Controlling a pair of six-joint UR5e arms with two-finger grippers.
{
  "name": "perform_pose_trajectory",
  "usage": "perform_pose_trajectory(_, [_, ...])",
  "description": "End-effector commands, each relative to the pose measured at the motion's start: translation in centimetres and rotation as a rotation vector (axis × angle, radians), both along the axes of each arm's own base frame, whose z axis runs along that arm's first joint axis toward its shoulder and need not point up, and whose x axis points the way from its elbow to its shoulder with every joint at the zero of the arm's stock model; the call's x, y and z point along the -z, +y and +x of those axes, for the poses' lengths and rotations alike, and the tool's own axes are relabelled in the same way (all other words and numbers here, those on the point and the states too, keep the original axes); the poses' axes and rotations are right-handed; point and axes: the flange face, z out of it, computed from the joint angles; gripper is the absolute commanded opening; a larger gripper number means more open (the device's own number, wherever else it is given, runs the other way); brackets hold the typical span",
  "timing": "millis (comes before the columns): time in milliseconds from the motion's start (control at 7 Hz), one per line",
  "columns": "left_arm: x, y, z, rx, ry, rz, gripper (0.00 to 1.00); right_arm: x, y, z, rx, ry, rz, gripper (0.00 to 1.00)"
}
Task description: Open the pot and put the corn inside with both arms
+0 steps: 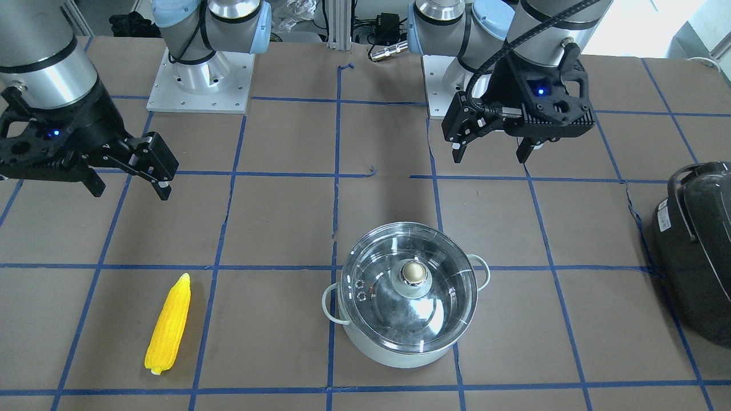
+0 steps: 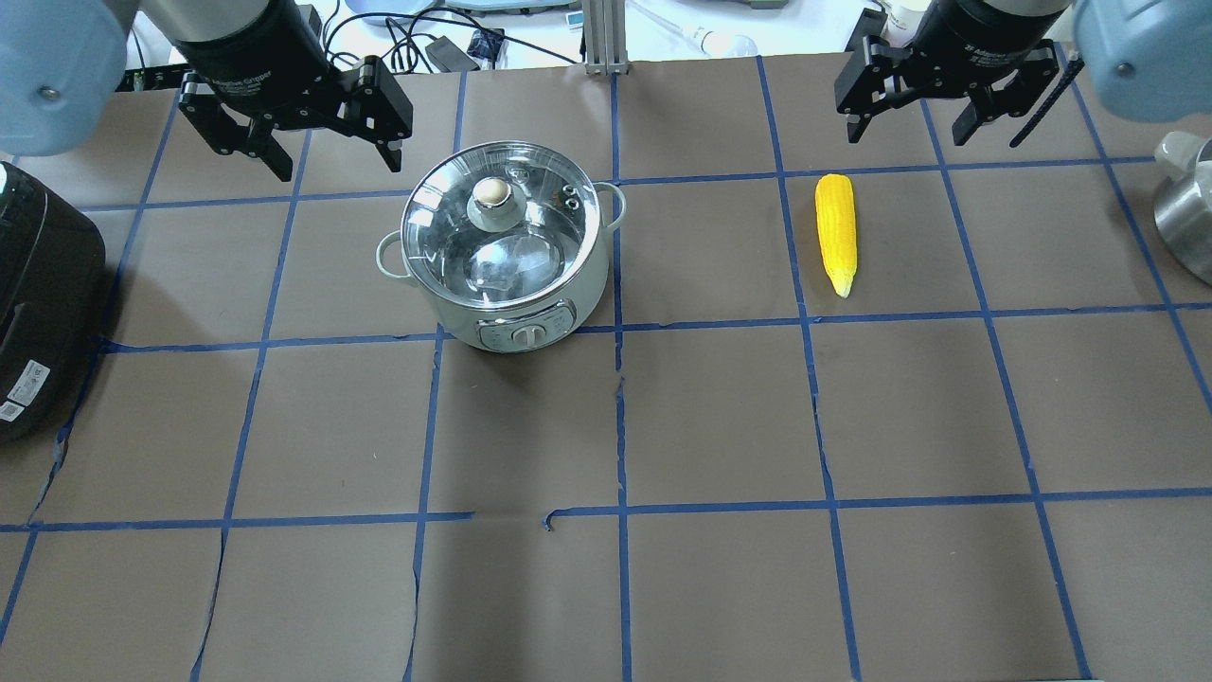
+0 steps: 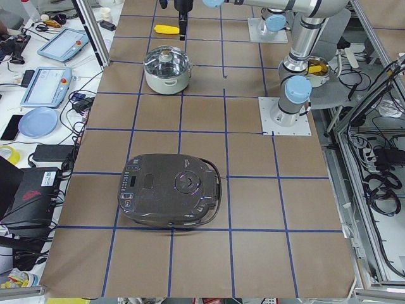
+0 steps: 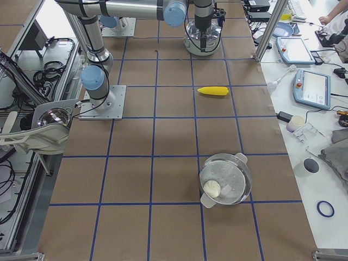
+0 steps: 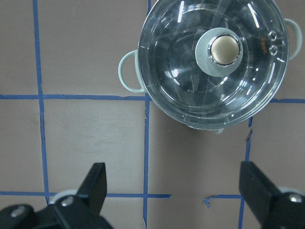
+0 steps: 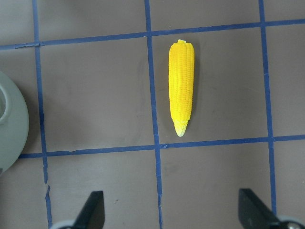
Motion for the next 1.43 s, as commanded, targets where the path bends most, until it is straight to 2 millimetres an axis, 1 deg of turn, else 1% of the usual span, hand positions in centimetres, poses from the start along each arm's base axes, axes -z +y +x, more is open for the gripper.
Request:
perform_pose_trajectory(0, [0.1,-0.1,0.0,-0.013,0.004,-0.004,1.0,1.7,-2.3,-0.4,-0.017,0.006,-0.018,1.0])
perform_pose_trajectory(286, [0.0,-0.2,-0.1,-0.031,0.007,-0.007,1.0,1.8,-2.5,-0.5,-0.02,0.006,-0.016,1.0])
perform_pose_trajectory(429, [0.0,-0.2,0.0,-0.034,0.008,-0.007,1.0,2.6,-3.3,-0.5,-0.033,0.005,-0.006,1.0])
perform_pose_trajectory(571, [0.1,-0.3,0.0,-0.034,0.007,-0.006,1.0,3.4,-4.7,-0.6,-0.053,0.009,-0.006,1.0])
perform_pose_trajectory(714, [0.5,-0.7,0.0,-0.034,0.007,0.004,1.0,6.7,-6.7,-0.8,-0.047,0.003,0.021,1.0])
perform_pose_trajectory(857, [0.9,-0.8,-0.1,-0.033,0.006,0.01,1.0,10.5,-8.9,-0.9,-0.05,0.005,0.003,1.0])
perform_pose_trajectory(1000, [1.0,-0.9,0.0,-0.034,0.005,0.011,1.0,14.0,-10.2,-1.2,-0.05,0.004,0.03,1.0])
perform_pose_trajectory(1143, [1.4,-1.2,0.0,-0.031,0.006,0.013,1.0,16.9,-10.9,-1.4,-0.048,0.008,0.058,1.0])
perform_pose_trajectory(1286, [2.6,-2.4,-0.1,-0.031,0.006,0.013,1.0,19.5,-11.6,-1.5,-0.048,0.014,0.048,1.0])
